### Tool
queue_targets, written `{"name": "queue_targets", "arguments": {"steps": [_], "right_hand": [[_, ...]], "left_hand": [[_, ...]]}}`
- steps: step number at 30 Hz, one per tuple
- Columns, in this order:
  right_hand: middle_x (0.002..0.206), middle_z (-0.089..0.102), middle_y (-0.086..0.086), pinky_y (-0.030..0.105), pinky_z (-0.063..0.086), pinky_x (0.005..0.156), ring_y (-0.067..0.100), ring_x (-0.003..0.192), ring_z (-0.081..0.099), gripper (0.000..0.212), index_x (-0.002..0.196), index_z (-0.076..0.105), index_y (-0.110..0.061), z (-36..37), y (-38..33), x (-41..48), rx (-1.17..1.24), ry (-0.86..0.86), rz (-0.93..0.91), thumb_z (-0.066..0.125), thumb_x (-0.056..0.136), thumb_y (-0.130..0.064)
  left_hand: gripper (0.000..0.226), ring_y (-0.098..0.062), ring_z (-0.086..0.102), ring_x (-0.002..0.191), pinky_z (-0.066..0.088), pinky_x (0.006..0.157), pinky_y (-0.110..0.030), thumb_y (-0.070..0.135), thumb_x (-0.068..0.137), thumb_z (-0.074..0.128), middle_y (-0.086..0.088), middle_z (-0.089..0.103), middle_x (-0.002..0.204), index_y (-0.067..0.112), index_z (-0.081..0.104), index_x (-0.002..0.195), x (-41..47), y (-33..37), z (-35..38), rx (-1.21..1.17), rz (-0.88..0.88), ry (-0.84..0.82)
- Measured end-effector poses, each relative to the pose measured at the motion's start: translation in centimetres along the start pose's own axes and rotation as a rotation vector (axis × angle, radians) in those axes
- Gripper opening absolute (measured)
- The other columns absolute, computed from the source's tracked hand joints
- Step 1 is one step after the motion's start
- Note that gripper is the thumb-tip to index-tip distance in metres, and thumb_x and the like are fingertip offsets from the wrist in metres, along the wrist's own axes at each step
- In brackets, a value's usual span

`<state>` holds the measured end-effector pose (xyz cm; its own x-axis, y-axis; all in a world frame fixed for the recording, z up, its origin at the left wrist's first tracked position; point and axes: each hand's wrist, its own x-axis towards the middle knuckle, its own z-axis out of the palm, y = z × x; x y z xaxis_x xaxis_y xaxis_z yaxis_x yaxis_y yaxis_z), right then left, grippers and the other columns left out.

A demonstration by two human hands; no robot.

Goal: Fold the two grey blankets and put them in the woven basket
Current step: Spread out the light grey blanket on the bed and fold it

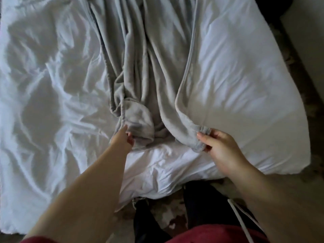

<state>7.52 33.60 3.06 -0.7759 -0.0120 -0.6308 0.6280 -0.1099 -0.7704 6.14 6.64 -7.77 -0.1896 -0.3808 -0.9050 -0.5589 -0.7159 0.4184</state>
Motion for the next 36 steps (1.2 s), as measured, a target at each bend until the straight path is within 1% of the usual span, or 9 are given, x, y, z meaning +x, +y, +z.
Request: {"name": "queue_targets", "arguments": {"steps": [2,4,7,13,16,20,26,30,36], "right_hand": [[0.079,0.065,0.010,0.025,0.053,0.069,0.020,0.073,0.061,0.016,0.078,0.078,-0.014,-0.3,0.2,0.6,0.008,-0.033,0.029,0.066,0.085,-0.007],[0.076,0.072,0.002,0.021,0.054,0.065,0.013,0.071,0.068,0.017,0.077,0.078,-0.019,-0.3,-0.2,1.1,-0.062,-0.008,-0.004,0.067,0.085,-0.010],[0.089,0.075,0.006,0.029,0.055,0.077,0.019,0.086,0.070,0.009,0.080,0.075,-0.015,-0.5,-2.6,1.3,-0.111,0.083,-0.063,0.068,0.085,-0.014],[0.086,0.063,0.009,0.034,0.048,0.075,0.024,0.088,0.060,0.009,0.087,0.066,-0.011,1.7,-14.8,-1.3,0.398,0.155,-0.222,0.059,0.092,-0.010],[0.076,0.060,0.008,0.033,0.047,0.070,0.021,0.078,0.057,0.012,0.077,0.066,-0.010,6.2,-20.9,-5.8,0.276,0.032,-0.524,0.066,0.085,-0.019],[0.089,0.075,0.002,0.043,0.055,0.086,0.018,0.089,0.070,0.013,0.090,0.074,-0.017,12.3,-22.9,-12.5,-0.121,-0.336,-0.798,0.062,0.087,-0.022],[0.098,0.074,-0.002,0.041,0.051,0.096,0.011,0.100,0.068,0.032,0.091,0.073,-0.028,12.4,-23.4,-14.7,-0.181,-0.403,-0.907,0.051,0.093,-0.004],[0.097,0.067,-0.009,0.040,0.054,0.090,0.004,0.095,0.065,0.035,0.087,0.070,-0.035,12.4,-23.7,-15.3,-0.259,-0.276,-0.996,0.055,0.092,-0.004],[0.096,0.066,-0.001,0.031,0.052,0.086,0.008,0.092,0.063,0.016,0.101,0.072,-0.011,12.1,-23.4,-14.9,-0.339,-0.042,-1.086,0.060,0.092,-0.015]], "left_hand": [[0.014,-0.007,0.044,0.033,0.035,0.035,-0.013,0.015,0.082,0.070,0.000,0.051,0.050,0.013,0.058,0.074,-0.9,1.2,1.0,0.028,0.088,0.025],[0.016,-0.009,0.046,0.038,0.036,0.039,-0.014,0.017,0.081,0.070,0.004,0.050,0.040,0.014,0.061,0.069,-3.6,2.6,2.3,0.062,0.231,-0.032],[0.018,-0.010,0.057,0.056,0.048,0.052,-0.019,0.023,0.084,0.066,0.006,0.060,0.052,0.019,0.064,0.066,-10.9,4.3,3.3,0.179,0.512,-0.163],[0.034,-0.019,0.060,0.057,0.052,0.055,-0.026,0.006,0.093,0.054,-0.010,0.060,0.060,0.014,0.068,0.063,-26.9,8.4,2.4,0.106,0.854,-0.465],[0.024,-0.022,0.066,0.064,0.058,0.063,-0.031,0.006,0.093,0.054,-0.014,0.067,0.067,0.001,0.066,0.073,-32.9,10.1,2.3,0.140,0.981,-0.545],[0.014,-0.040,0.068,0.079,0.059,0.071,-0.049,0.007,0.087,0.057,-0.024,0.070,0.081,0.000,0.069,0.081,-36.8,10.9,1.8,0.206,1.182,-0.457],[0.022,-0.030,0.072,0.084,0.060,0.074,-0.035,0.006,0.088,0.054,-0.019,0.072,0.082,0.010,0.074,0.079,-38.7,11.0,0.1,0.199,1.175,-0.516],[0.026,-0.021,0.073,0.080,0.059,0.070,-0.026,0.009,0.090,0.054,-0.011,0.074,0.079,0.014,0.076,0.078,-39.3,10.8,-0.1,0.223,1.167,-0.563],[0.024,-0.023,0.073,0.080,0.059,0.072,-0.029,0.012,0.089,0.056,-0.014,0.074,0.080,0.011,0.075,0.076,-39.5,11.1,-0.3,0.251,1.163,-0.567]]}}
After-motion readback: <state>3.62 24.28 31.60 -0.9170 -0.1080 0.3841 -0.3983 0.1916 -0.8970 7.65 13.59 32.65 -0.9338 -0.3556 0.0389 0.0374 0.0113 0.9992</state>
